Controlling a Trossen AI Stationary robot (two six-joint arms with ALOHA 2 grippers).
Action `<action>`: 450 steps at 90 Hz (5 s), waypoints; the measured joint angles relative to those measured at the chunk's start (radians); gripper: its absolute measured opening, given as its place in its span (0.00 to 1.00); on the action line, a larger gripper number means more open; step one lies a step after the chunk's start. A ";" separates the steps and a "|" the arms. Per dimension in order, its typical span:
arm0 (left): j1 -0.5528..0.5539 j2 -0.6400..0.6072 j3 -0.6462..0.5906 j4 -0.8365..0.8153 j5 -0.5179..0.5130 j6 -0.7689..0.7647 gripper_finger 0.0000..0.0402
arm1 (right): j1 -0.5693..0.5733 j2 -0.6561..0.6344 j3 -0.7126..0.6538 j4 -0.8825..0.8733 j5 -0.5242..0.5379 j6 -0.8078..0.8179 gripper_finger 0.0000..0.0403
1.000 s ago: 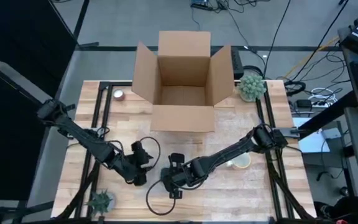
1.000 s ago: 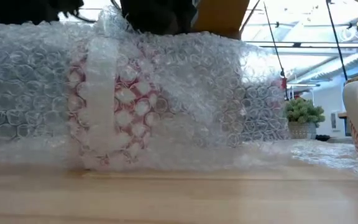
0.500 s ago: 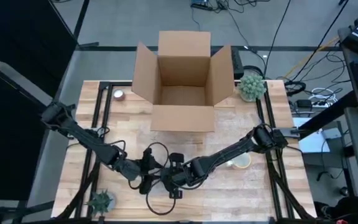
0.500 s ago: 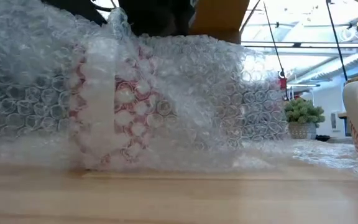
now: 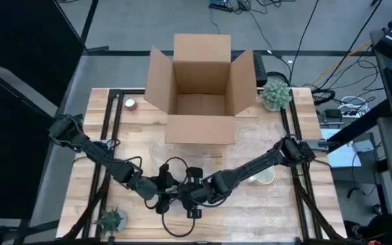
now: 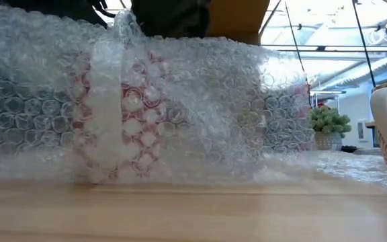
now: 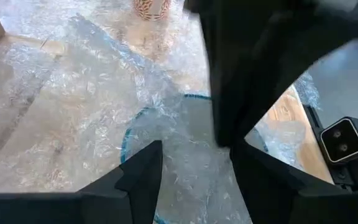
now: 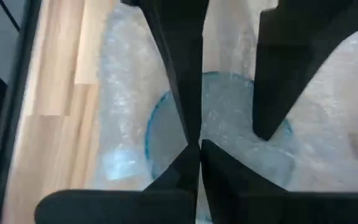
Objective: Wrap mug
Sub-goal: Wrap the red cup with the left transparent bubble wrap
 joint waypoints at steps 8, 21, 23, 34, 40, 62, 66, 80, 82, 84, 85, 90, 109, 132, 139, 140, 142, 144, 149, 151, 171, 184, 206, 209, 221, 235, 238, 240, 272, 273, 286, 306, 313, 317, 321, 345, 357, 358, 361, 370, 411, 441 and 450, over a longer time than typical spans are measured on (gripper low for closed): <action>0.002 0.000 0.000 -0.004 -0.007 0.000 0.45 | 0.000 -0.051 0.006 -0.027 0.004 0.002 0.00; 0.002 0.001 0.000 -0.007 -0.010 0.000 0.45 | -0.004 -0.120 0.007 -0.102 0.068 0.019 0.00; 0.002 0.001 -0.001 -0.007 -0.010 0.000 0.45 | -0.006 -0.128 0.007 -0.125 0.093 0.024 0.00; 0.002 0.001 -0.001 -0.007 -0.010 0.000 0.45 | -0.029 -0.141 0.007 -0.314 0.212 0.085 0.00; 0.002 0.002 -0.002 -0.006 -0.010 0.000 0.45 | -0.047 -0.133 -0.025 -0.367 0.225 0.116 0.00; 0.002 0.002 -0.003 0.001 -0.010 0.005 0.45 | -0.084 -0.128 -0.215 -0.080 0.155 0.080 0.00; 0.002 0.002 -0.003 0.001 -0.010 0.005 0.45 | -0.072 -0.129 -0.216 -0.024 0.144 0.069 0.00; 0.002 0.003 -0.003 0.002 -0.009 0.005 0.45 | -0.022 -0.133 -0.213 0.164 0.082 0.034 0.00; 0.002 0.003 -0.003 0.001 -0.009 0.005 0.45 | -0.017 -0.126 -0.213 0.185 0.072 0.031 0.00; 0.002 0.003 -0.003 0.002 -0.009 0.004 0.45 | -0.012 -0.119 -0.213 0.204 0.066 0.028 0.00; 0.002 0.003 -0.003 0.002 -0.009 0.004 0.45 | -0.011 -0.114 -0.213 0.210 0.064 0.027 0.00; 0.002 0.003 -0.003 0.001 -0.010 0.004 0.45 | -0.011 -0.087 -0.213 0.227 0.056 0.025 0.00; 0.002 0.003 -0.004 0.015 -0.009 0.004 0.45 | -0.028 -0.026 -0.214 0.262 0.025 0.046 0.00; 0.002 -0.045 0.015 -0.032 0.003 -0.002 0.45 | -0.035 -0.004 -0.212 0.265 0.006 0.054 0.00; 0.000 -0.081 0.041 -0.076 0.021 -0.005 0.45 | -0.035 -0.002 -0.212 0.262 0.006 0.055 0.00; 0.000 -0.088 0.044 -0.088 0.022 -0.005 0.45 | -0.035 -0.002 -0.213 0.262 0.005 0.055 0.00; -0.001 -0.102 0.049 -0.109 0.023 -0.007 0.45 | -0.035 -0.002 -0.213 0.262 0.006 0.055 0.00; -0.004 -0.115 0.057 -0.132 0.023 -0.009 0.45 | -0.035 -0.002 -0.213 0.262 0.005 0.055 0.00; -0.012 -0.152 0.083 -0.189 0.023 -0.037 0.45 | -0.035 -0.002 -0.213 0.259 0.002 0.055 0.00; -0.015 -0.169 0.092 -0.222 0.022 -0.055 0.45 | -0.035 -0.001 -0.214 0.258 0.002 0.056 0.00; -0.042 -0.302 0.124 -0.561 -0.045 -0.146 0.45 | -0.035 0.000 -0.214 0.262 0.001 0.047 0.00; -0.047 -0.304 0.095 -0.755 -0.169 -0.238 0.45 | -0.035 0.000 -0.214 0.272 0.000 0.029 0.00; -0.035 -0.211 0.039 -0.458 -0.156 -0.132 0.45 | -0.033 0.000 -0.214 0.285 0.001 0.018 0.00; -0.036 -0.203 0.039 -0.374 -0.154 -0.093 0.45 | -0.033 0.000 -0.214 0.287 0.001 0.018 0.00; -0.026 -0.123 0.042 -0.149 -0.117 0.030 0.45 | -0.035 0.000 -0.215 0.304 0.001 0.009 0.00; -0.010 -0.012 0.041 -0.110 -0.084 0.030 0.45 | -0.035 0.001 -0.215 0.307 0.000 0.003 0.00; -0.007 0.009 0.044 -0.105 -0.087 0.027 0.45 | -0.035 0.001 -0.215 0.305 -0.003 0.003 0.00; -0.007 0.021 0.045 -0.103 -0.088 0.026 0.45 | -0.035 0.001 -0.215 0.305 -0.004 0.002 0.00; -0.005 0.057 0.042 -0.111 -0.055 -0.008 0.45 | -0.032 -0.003 -0.017 0.001 -0.050 0.003 0.00; -0.005 0.057 0.042 -0.112 -0.055 -0.007 0.45 | -0.032 -0.004 -0.010 -0.010 -0.050 0.003 0.00; -0.006 0.064 0.037 -0.126 -0.045 -0.002 0.45 | -0.034 -0.007 0.067 -0.111 -0.047 0.002 0.00; -0.005 0.063 0.038 -0.100 -0.043 -0.002 0.45 | -0.030 -0.007 0.094 -0.149 -0.050 -0.001 0.11; -0.005 0.062 0.038 -0.098 -0.039 -0.003 0.45 | -0.024 -0.007 0.094 -0.203 -0.047 0.007 0.16; -0.005 0.062 0.038 -0.096 -0.037 -0.004 0.45 | -0.019 -0.009 0.094 -0.241 -0.047 0.025 0.19; -0.005 0.062 0.038 -0.094 -0.036 -0.004 0.45 | -0.013 -0.014 0.093 -0.276 -0.048 0.038 0.22; 0.002 0.061 0.092 -0.127 -0.032 -0.001 0.45 | 0.038 -0.024 0.044 -0.328 0.014 0.103 0.34; 0.016 0.061 0.123 -0.184 -0.025 0.000 0.45 | 0.064 -0.023 -0.026 -0.270 0.035 0.132 0.36; 0.018 0.061 0.125 -0.185 -0.021 0.000 0.45 | 0.066 -0.023 -0.033 -0.263 0.035 0.132 0.36; 0.024 0.061 0.128 -0.186 -0.007 0.000 0.45 | 0.071 -0.023 -0.052 -0.235 0.035 0.132 0.36; 0.038 0.060 0.130 -0.186 0.020 -0.001 0.45 | 0.077 -0.023 -0.112 -0.157 0.034 0.131 0.36; 0.086 0.059 0.132 -0.187 0.071 -0.013 0.45 | 0.081 -0.101 -0.144 -0.220 0.026 0.074 0.36; 0.086 0.058 0.132 -0.194 0.071 -0.023 0.45 | 0.140 -0.187 -0.131 -0.157 0.054 -0.119 0.38; 0.086 0.058 0.132 -0.194 0.071 -0.030 0.45 | 0.142 -0.184 -0.131 -0.081 0.051 -0.171 0.43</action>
